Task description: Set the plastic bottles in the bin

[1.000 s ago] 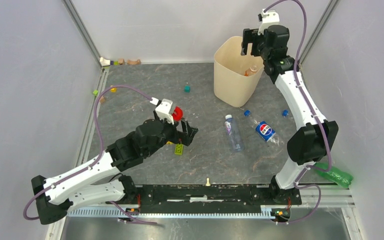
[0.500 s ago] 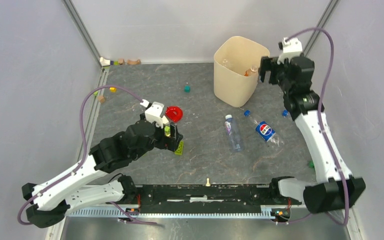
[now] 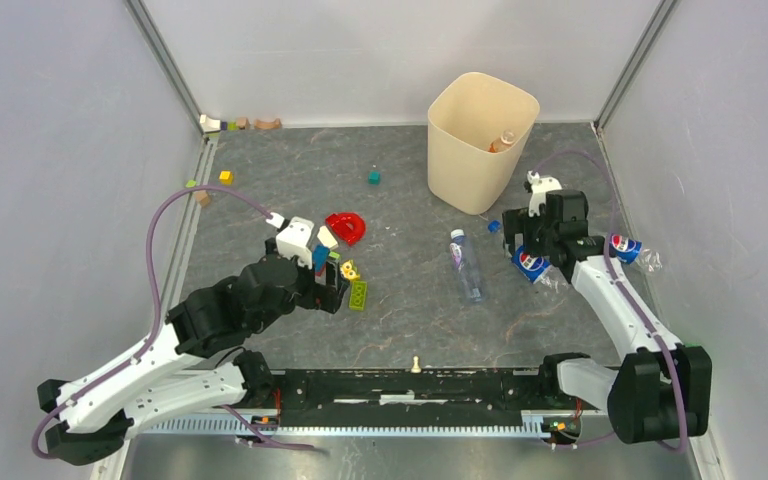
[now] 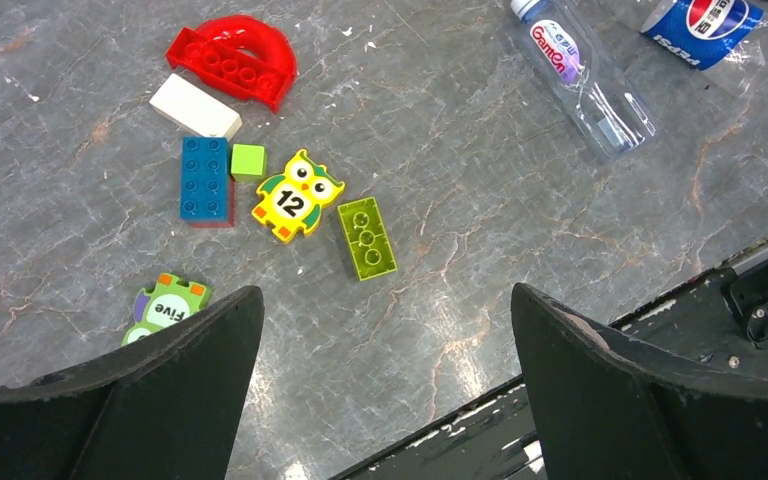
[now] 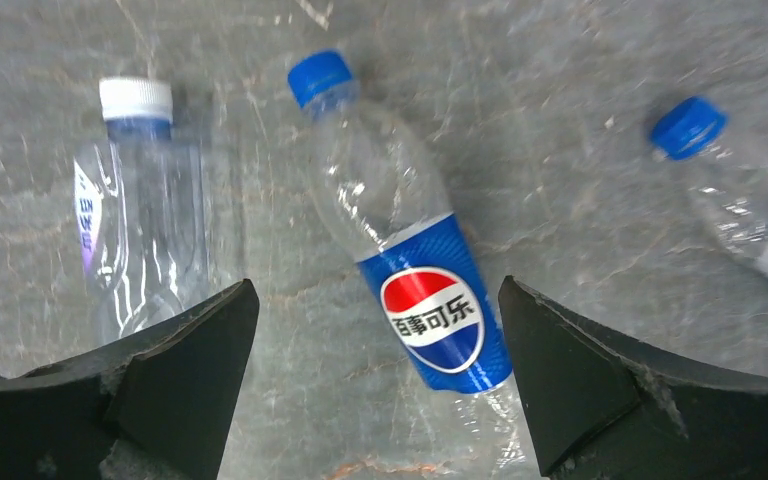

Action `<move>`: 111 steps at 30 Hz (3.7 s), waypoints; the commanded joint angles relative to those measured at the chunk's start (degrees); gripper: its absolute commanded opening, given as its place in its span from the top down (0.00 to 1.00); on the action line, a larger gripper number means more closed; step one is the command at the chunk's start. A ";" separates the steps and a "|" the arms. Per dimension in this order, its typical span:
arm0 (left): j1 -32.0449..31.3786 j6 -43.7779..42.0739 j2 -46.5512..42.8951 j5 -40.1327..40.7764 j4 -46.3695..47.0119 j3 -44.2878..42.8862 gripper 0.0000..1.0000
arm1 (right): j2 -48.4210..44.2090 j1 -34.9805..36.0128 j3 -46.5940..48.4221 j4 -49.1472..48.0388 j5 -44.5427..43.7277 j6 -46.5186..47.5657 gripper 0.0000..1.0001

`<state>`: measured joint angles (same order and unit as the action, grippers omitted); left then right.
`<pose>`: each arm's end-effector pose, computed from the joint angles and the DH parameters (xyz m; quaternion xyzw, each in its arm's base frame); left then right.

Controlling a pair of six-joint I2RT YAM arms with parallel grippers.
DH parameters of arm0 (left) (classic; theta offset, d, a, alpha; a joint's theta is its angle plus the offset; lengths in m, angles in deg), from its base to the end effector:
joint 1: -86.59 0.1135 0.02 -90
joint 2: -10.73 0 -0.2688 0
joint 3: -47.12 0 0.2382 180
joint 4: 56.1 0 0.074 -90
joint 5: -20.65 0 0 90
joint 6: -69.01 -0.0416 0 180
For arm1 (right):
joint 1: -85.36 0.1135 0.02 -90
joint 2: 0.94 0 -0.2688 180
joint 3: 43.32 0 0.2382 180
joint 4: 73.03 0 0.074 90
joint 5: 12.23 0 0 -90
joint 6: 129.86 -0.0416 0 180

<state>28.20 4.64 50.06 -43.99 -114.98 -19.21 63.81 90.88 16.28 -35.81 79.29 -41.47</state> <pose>0.0776 -0.0921 0.3331 0.1382 0.8482 -0.1746 0.4805 0.2268 0.0230 0.2573 -0.0366 0.9141 0.0372 0.4022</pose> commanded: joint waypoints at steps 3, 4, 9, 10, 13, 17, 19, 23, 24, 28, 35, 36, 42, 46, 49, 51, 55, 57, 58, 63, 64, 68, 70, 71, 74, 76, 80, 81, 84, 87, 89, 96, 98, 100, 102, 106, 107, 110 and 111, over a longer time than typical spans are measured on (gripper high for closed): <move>-0.29 -2.60 -0.48 0.09 0.61 0.24 0.00 | 4.02 0.02 -1.11 -0.75 2.67 3.08 0.02; -0.29 -2.60 -0.43 0.06 0.63 0.20 0.00 | 4.92 0.02 -1.30 -0.94 2.16 3.19 0.02; -0.24 -2.51 -1.17 0.21 0.66 0.48 0.00 | 9.67 0.02 0.32 -0.68 -2.87 4.15 0.02; -0.29 -2.44 -1.25 0.29 0.61 0.55 0.00 | 10.38 0.02 0.63 -0.66 -3.44 4.11 0.02; -0.31 -2.42 -0.96 0.37 0.61 0.44 0.00 | 12.72 0.02 2.25 0.48 -4.74 3.99 0.02; -0.31 -2.60 -0.74 0.35 0.61 0.51 0.00 | 14.83 0.01 2.38 1.71 -8.59 4.33 0.02; -0.26 -2.60 -0.73 0.42 0.61 0.51 0.00 | 15.23 0.01 2.10 1.81 -9.29 4.26 0.02; -0.27 -2.69 -0.65 0.48 0.61 0.51 0.00 | 16.12 0.02 1.91 0.99 -7.61 4.09 0.02; -0.28 -2.69 -0.63 0.48 0.61 0.51 0.00 | 16.78 0.00 2.11 1.17 -7.44 4.07 0.04; -0.30 -2.72 -0.50 0.56 0.61 0.51 0.00 | 18.36 0.01 1.96 0.89 -5.81 3.98 0.12; -0.29 -2.70 -0.66 0.56 0.61 0.51 0.00 | 18.87 -0.03 1.92 1.23 -5.74 3.75 0.32; -0.29 -2.69 -0.66 0.56 0.56 0.51 0.00 | 18.65 0.03 1.92 1.36 -5.74 3.73 0.37; -0.28 -2.71 -0.77 0.56 0.61 0.51 0.00 | 16.83 0.09 1.49 2.06 -5.66 3.35 0.59; -0.31 -2.78 -0.81 0.26 0.61 0.43 0.00 | 13.70 0.11 1.06 2.50 -5.61 2.40 0.59; -0.32 -2.95 -0.96 -0.20 0.66 0.32 0.00 | 10.40 0.10 0.69 2.67 -5.16 1.70 0.61; -0.23 -3.12 -1.13 -0.32 0.68 0.25 0.00 | 8.29 0.05 0.99 3.37 -5.08 1.69 0.62; 0.11 -3.13 -1.70 -0.48 0.61 0.09 0.00 | 3.16 0.11 2.24 6.48 -6.28 -0.77 0.63; 0.37 -3.13 -2.19 -0.56 0.61 0.19 0.00 | -0.03 0.11 2.49 7.40 -7.34 -1.95 0.64; 0.57 -3.12 -2.36 -0.66 0.55 0.24 0.00 | -1.69 0.12 2.74 7.66 -7.57 -2.61 0.65; 1.26 -3.13 -2.56 -1.67 0.63 0.33 0.00 | -8.62 0.06 7.43 8.69 -6.56 -4.71 0.67; 1.34 -3.13 -2.53 -1.86 0.61 0.32 0.00 | -9.91 0.11 9.24 8.71 -5.61 -4.85 0.67; 1.61 -3.32 -2.50 -2.75 0.89 0.32 0.00 | -14.52 0.09 14.99 5.72 -0.97 -6.72 0.67; 1.68 -3.36 -2.40 -2.97 1.10 0.42 0.00 | -16.48 0.08 16.73 1.31 3.98 -8.15 0.67; 1.70 -3.37 -2.33 -3.20 1.29 0.42 0.00 | -17.31 0.11 17.34 -1.53 6.09 -9.35 0.67; 1.76 -3.39 -2.28 -3.57 1.57 0.54 0.00 | -17.08 0.12 20.07 -11.15 11.59 -13.37 0.67; 1.70 -3.40 -2.50 -3.63 1.75 0.68 0.00 | -14.50 0.11 24.01 -15.77 13.11 -15.62 0.67; 1.75 -3.48 -2.28 -3.93 2.11 0.77 0.00 | -6.05 0.10 30.63 -26.57 14.83 -19.81 0.67; 1.71 -3.63 -2.19 -3.93 2.24 0.85 0.00 | -3.28 0.06 31.91 -28.92 14.77 -20.98 0.67; 1.70 -3.61 -2.13 -3.76 2.22 0.77 0.00 | 3.66 0.10 35.93 -35.59 14.17 -23.23 0.66; 1.70 -3.54 -2.55 -3.32 2.30 0.90 0.00 | 10.12 0.15 39.49 -39.32 11.35 -22.83 0.62; 1.70 -3.53 -2.89 -3.04 2.37 0.95 0.00 | 15.07 0.19 42.90 -39.04 11.18 -22.21 0.53; 1.70 -3.51 -2.19 -1.10 2.33 0.95 0.00 | 31.81 0.45 56.61 -27.23 13.79 -16.06 0.02; 1.76 -3.60 -2.06 -0.84 2.26 0.95 0.00 | 31.74 0.48 55.95 -27.58 13.39 -15.11 0.02; 1.77 -3.67 -2.12 -0.59 2.27 0.86 0.00 | 28.95 0.46 51.89 -30.95 12.21 -15.09 0.02; 1.79 -3.71 -2.21 -0.21 2.28 0.93 0.00 | 27.09 0.46 50.84 -31.00 10.40 -14.67 0.02; 1.79 -3.58 -1.58 0.04 2.20 0.95 0.00 | 25.46 0.33 55.17 -20.93 6.52 -11.22 0.02; 1.79 -3.50 -1.24 -0.01 2.20 0.95 0.00 | 24.49 0.37 55.15 -19.03 4.99 -10.21 0.02; 1.83 -3.24 0.02 0.01 2.11 0.78 0.00 | 21.48 0.10 53.54 -12.79 1.83 -7.28 0.02; 1.79 -2.79 0.80 0.20 2.12 0.57 0.00 | 20.55 0.02 52.17 -10.97 1.27 -6.42 0.02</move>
<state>29.73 3.54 48.92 -45.37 -114.74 -18.60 89.69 90.99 68.04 -54.76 85.43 -52.96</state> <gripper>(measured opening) 0.996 0.979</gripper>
